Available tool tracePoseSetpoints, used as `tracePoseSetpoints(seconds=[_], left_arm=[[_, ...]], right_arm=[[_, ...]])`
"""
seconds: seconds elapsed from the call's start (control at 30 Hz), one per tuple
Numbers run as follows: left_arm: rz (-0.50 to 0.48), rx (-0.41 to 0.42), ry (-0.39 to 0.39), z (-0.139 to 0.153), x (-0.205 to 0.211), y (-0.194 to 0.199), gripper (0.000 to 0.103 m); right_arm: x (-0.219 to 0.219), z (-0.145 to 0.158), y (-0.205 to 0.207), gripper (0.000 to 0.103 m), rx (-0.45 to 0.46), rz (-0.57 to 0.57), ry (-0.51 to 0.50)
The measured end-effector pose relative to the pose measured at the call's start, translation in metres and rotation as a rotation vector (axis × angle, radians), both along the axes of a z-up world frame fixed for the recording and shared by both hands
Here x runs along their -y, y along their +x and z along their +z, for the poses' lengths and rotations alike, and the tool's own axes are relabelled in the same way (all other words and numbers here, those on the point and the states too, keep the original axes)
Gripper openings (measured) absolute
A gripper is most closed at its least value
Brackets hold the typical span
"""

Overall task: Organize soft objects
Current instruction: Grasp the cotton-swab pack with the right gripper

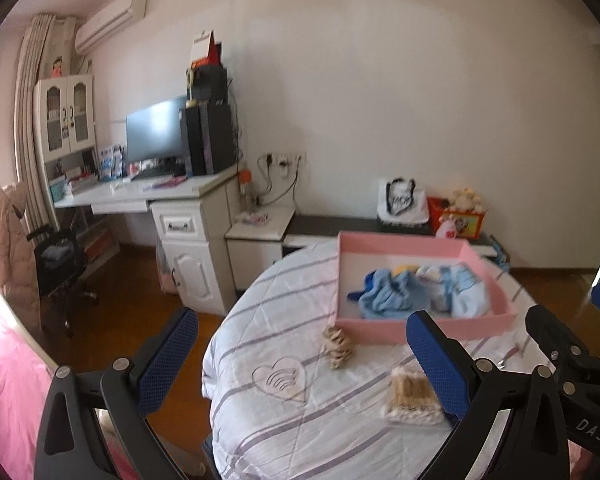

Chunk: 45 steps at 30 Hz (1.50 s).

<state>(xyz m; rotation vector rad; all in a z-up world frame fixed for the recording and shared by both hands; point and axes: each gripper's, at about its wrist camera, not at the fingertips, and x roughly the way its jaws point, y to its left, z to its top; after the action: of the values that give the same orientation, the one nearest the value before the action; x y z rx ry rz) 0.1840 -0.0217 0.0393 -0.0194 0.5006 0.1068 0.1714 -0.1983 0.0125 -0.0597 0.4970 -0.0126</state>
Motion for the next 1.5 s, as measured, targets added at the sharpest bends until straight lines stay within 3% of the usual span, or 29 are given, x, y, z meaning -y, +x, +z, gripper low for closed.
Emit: tracePoseSetpoints(seconds=[0.67, 0.9, 1.17, 1.23, 1.3, 1.5], left_arm=[[0.071, -0.236, -0.026, -0.080, -0.058, 0.085, 0.103], [0.087, -0.301, -0.050, -0.108, -0.076, 0.099, 0.103], [0.063, -0.328, -0.063, -0.119, -0.080, 0.104, 0.103], [0.058, -0.333, -0.063, -0.120, -0.078, 0.105, 0.103], [0.054, -0.336, -0.063, -0.120, -0.077, 0.106, 0.103], [0.037, -0.326, -0.064, -0.115, -0.070, 0.104, 0.103]], right_arm=[[-0.044, -0.111, 0.088, 0.102, -0.403, 0.104, 0.012], [-0.057, -0.133, 0.100, 0.097, -0.466, 0.122, -0.009], [-0.066, -0.160, 0.115, 0.073, -0.544, 0.131, -0.015], [-0.065, -0.159, 0.115, 0.057, -0.530, 0.131, -0.003], [-0.062, -0.157, 0.115, 0.051, -0.525, 0.134, 0.008], [-0.053, -0.149, 0.114, 0.045, -0.511, 0.133, 0.044]])
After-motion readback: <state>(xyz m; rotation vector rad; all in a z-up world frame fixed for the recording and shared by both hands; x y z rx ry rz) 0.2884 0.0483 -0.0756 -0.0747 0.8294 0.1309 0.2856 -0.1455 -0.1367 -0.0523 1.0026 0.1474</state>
